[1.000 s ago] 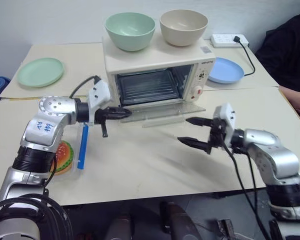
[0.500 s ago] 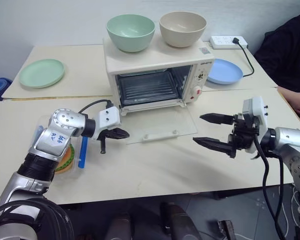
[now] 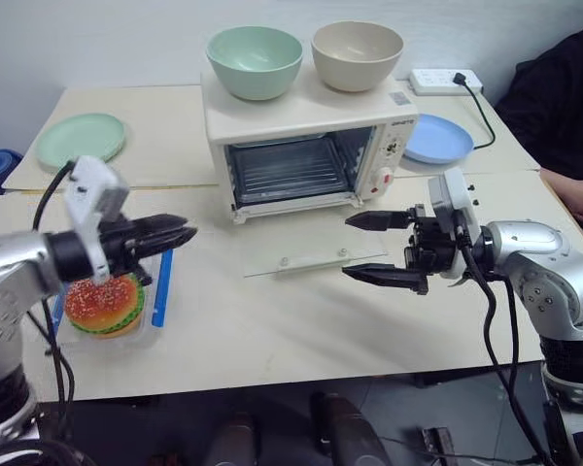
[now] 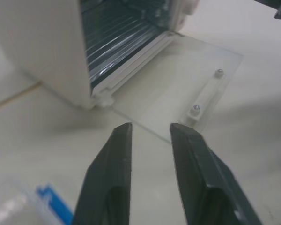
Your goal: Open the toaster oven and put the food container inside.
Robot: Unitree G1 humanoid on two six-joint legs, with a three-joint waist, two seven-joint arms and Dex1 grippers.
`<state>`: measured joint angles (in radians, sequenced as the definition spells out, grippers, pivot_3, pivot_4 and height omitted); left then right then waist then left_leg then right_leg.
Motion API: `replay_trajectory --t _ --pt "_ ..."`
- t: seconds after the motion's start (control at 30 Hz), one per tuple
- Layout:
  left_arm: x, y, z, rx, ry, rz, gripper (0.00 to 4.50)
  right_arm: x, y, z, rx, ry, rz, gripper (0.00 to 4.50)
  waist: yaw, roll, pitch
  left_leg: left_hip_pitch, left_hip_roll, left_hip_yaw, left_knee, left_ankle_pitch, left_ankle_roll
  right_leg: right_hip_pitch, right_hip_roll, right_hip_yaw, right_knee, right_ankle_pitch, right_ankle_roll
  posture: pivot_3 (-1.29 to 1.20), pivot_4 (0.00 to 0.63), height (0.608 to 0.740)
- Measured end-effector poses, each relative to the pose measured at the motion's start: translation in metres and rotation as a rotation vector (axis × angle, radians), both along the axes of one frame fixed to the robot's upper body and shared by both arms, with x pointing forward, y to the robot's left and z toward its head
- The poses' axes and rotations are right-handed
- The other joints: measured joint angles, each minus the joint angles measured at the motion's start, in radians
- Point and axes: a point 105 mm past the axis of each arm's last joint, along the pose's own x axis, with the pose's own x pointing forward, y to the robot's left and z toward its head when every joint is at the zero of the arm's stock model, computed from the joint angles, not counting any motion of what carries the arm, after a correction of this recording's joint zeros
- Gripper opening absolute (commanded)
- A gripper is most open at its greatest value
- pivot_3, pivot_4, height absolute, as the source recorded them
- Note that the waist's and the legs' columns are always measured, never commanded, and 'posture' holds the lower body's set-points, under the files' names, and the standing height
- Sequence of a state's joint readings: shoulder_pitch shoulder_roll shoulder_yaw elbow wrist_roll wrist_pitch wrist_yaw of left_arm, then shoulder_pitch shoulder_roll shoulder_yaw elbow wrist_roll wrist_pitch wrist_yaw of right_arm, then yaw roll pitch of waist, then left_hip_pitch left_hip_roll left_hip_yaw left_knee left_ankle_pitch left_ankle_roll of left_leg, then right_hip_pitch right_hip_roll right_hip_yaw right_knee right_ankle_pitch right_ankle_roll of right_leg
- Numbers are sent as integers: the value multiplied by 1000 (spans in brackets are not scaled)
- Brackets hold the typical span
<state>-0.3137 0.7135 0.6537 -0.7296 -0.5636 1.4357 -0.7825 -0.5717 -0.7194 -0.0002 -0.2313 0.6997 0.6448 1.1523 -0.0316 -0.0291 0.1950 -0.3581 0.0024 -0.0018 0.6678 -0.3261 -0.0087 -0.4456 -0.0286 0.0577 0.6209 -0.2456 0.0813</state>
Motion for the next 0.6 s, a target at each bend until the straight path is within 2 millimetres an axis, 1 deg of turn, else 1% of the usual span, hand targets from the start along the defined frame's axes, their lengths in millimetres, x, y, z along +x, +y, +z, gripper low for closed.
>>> replay_trajectory --t 0.07,0.17,0.23,0.3,0.4,0.47,0.53,0.6 --pt "-19 6 -12 -44 35 88 2786 3 2 -3 -4 9 21 4500 1 -1 0 0 0 0 1 0 0 0 0 0 0 0 0 0 150 740" --pt "-40 16 -18 -97 11 200 3729 6 9 -6 -9 17 68 4500 1 -1 -1 2 -1 -1 0 1 -2 1 0 0 0 0 -1 0 150 740" --pt "-50 22 -20 -157 -25 272 4340 10 13 -6 -3 20 91 4500 2 -1 -1 2 -1 -1 0 1 -3 1 0 -1 1 0 -1 0 150 740" --pt "-60 32 -25 -294 -63 373 4340 12 17 -4 8 24 119 4500 2 -1 -1 3 -1 0 0 1 -3 2 -1 0 1 0 -1 0 150 740" --pt "-81 45 -48 -488 -36 547 4340 11 23 -7 12 34 156 4500 2 -3 -2 3 0 -1 0 0 -5 2 0 -1 1 -1 -2 0 150 740" --pt "-96 49 -59 -551 -14 624 4340 11 24 -10 7 42 164 4500 1 -4 -2 3 0 -1 0 0 -6 2 0 0 1 -1 -2 0 150 740" --pt "-113 48 -72 -614 15 713 4340 11 24 -12 5 52 168 4500 0 -4 -2 4 1 0 0 -1 -6 2 -1 2 0 -1 -3 0 150 740" --pt "-123 50 -72 -640 19 775 4340 11 24 -14 5 57 170 4500 2 -4 -3 4 2 -3 0 -1 -6 2 -2 4 0 -2 -3 0 150 740"
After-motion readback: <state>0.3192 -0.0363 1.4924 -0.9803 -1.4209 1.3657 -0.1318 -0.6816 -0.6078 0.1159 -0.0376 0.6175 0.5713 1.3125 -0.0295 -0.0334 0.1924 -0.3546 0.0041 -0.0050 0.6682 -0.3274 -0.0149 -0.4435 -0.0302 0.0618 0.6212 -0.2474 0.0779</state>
